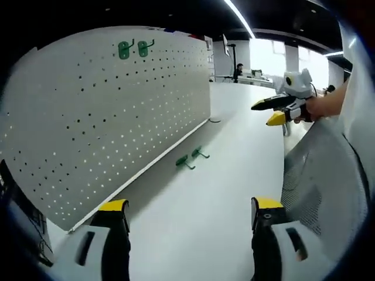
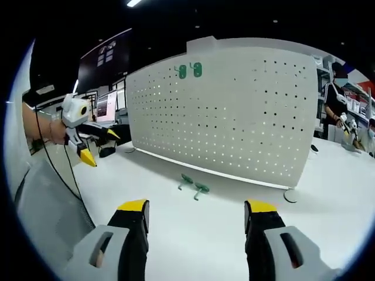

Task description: Insert the hook assembly into the mounting plate slot until the hook locks in place.

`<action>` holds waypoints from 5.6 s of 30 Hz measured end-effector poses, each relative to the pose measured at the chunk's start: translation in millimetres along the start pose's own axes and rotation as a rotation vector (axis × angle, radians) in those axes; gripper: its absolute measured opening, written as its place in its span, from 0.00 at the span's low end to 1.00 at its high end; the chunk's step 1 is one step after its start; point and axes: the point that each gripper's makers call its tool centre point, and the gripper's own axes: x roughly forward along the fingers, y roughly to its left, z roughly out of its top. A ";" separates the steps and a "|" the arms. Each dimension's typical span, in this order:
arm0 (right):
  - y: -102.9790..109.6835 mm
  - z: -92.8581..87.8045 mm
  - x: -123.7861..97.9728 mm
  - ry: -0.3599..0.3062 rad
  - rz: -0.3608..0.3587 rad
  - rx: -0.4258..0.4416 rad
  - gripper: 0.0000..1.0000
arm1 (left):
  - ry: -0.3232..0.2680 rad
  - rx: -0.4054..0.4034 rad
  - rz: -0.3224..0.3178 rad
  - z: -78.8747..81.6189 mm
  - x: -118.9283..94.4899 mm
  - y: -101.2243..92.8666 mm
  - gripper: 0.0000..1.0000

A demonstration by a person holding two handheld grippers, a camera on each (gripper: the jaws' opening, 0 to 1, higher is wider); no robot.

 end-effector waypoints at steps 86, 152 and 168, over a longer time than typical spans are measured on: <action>19.0 -18.0 6.9 0.070 0.080 -0.011 0.65 | 0.337 0.522 -0.394 25.8 113.5 19.3 0.87; 26.3 -28.7 10.5 0.127 0.106 -0.022 0.65 | 0.452 0.660 -0.590 6.9 197.2 10.2 0.83; 23.1 -28.9 9.7 0.126 0.094 -0.015 0.63 | 0.495 0.619 -0.643 -11.7 206.4 4.4 0.83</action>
